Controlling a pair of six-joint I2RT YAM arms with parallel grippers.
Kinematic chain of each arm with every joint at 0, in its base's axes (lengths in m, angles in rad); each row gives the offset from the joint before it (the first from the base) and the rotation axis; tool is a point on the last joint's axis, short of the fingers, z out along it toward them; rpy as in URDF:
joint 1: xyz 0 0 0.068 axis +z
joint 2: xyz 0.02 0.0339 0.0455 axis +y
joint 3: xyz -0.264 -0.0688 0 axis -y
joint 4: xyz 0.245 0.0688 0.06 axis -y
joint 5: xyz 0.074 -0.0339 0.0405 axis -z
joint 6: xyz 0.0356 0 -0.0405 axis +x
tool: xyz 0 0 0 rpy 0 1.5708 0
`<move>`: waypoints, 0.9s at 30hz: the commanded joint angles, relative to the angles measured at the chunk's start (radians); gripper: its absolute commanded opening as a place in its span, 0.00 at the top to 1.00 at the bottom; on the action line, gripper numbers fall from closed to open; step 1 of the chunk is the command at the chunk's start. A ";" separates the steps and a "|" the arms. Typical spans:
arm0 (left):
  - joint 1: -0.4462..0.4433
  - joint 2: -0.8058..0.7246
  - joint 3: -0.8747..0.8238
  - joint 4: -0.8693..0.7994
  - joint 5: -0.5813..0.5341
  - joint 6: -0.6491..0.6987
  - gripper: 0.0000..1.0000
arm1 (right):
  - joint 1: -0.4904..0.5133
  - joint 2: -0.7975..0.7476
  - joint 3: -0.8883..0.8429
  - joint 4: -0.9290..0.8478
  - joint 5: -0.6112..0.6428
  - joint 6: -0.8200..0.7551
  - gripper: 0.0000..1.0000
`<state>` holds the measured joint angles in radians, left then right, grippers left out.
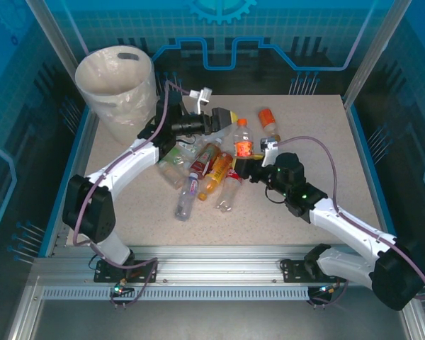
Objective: Put the plastic bottles in the bin
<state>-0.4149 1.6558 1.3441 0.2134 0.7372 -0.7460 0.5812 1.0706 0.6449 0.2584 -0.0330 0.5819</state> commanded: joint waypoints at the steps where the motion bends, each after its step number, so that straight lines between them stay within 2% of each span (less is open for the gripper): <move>1: -0.011 -0.003 -0.018 0.038 0.033 0.000 0.01 | -0.003 -0.005 -0.001 0.141 -0.074 -0.007 0.66; 11: -0.064 -0.040 -0.061 0.055 0.066 0.046 0.01 | 0.002 0.034 0.037 0.216 -0.143 -0.032 0.65; 14: -0.078 -0.045 -0.080 0.115 0.091 0.037 0.05 | 0.006 0.057 0.058 0.222 -0.163 -0.041 0.64; 19: -0.079 -0.036 -0.125 0.325 0.171 -0.062 0.22 | 0.006 0.068 0.072 0.241 -0.197 -0.005 0.63; 22: -0.079 -0.030 -0.124 0.339 0.183 -0.066 0.28 | 0.006 0.066 0.075 0.225 -0.203 -0.001 0.62; 27: -0.079 -0.027 -0.131 0.346 0.177 -0.062 0.44 | 0.006 0.062 0.088 0.196 -0.228 -0.014 0.58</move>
<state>-0.4862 1.6459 1.2255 0.4835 0.8661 -0.7902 0.5823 1.1385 0.7021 0.4576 -0.2256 0.5785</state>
